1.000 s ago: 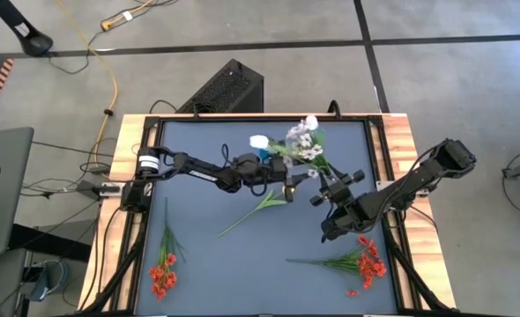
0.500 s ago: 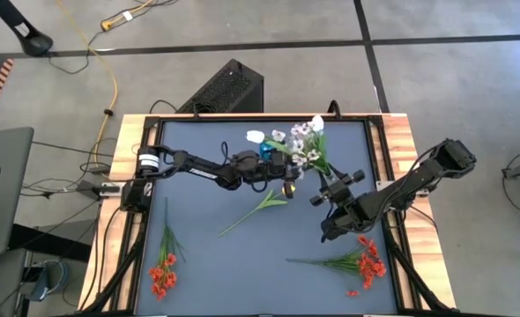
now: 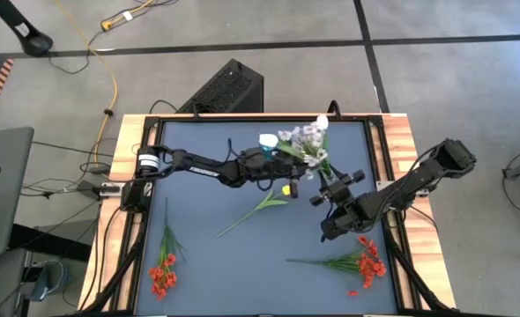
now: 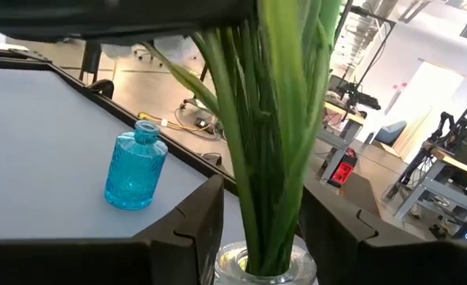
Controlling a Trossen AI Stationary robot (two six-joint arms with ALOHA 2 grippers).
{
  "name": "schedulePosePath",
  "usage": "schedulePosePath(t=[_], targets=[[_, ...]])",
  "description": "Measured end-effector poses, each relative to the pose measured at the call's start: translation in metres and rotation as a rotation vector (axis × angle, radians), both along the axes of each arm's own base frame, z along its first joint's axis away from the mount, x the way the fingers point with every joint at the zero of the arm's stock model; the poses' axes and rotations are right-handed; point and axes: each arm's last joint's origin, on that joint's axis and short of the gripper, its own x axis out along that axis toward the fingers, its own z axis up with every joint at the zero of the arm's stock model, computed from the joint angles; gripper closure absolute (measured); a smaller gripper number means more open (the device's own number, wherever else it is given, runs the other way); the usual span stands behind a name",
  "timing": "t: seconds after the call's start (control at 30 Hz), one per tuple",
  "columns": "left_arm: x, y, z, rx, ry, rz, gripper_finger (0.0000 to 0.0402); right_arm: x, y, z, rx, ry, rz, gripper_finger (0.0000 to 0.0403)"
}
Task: Sort flowers into vase by color
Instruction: Put the white flowers into the transparent vase
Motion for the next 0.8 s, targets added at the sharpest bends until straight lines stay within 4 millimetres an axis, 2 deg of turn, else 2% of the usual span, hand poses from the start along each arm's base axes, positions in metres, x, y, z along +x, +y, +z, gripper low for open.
schedulePosePath(t=[0.17,0.37,0.8], targets=[[0.004,-0.007,-0.003,0.066,0.084,0.022,0.0401,0.0,0.0,0.0,0.004,0.0,0.002,0.0231],[0.005,-0.006,-0.012,0.045,0.158,0.036,0.0401,0.002,0.001,0.0,0.003,0.017,0.005,0.0231],[0.005,-0.006,-0.012,0.059,0.167,0.029,0.0391,0.008,0.004,0.004,-0.019,0.031,-0.001,0.0231]])
